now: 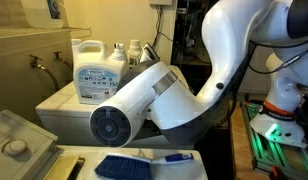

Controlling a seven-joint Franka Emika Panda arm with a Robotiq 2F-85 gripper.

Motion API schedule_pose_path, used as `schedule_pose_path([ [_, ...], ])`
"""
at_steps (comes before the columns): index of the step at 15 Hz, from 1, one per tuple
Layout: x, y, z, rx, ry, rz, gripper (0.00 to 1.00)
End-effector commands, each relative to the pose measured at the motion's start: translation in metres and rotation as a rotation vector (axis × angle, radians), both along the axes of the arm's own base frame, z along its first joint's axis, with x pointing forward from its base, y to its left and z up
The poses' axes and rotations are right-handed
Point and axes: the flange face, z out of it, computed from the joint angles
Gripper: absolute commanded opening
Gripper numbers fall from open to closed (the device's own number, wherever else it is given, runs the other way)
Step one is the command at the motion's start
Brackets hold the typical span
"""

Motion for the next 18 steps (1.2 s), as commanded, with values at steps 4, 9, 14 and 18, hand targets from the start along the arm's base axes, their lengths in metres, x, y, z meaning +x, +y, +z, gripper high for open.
schedule_pose_path([
  [4, -0.006, 0.003, 0.018, 0.092, -0.007, 0.039, 1.0],
  [9, -0.009, 0.004, 0.025, 0.153, 0.002, 0.059, 1.0],
  [14, -0.015, -0.003, 0.032, 0.191, 0.01, 0.088, 1.0],
  [18, -0.021, -0.011, 0.035, 0.211, 0.0, 0.122, 1.0],
])
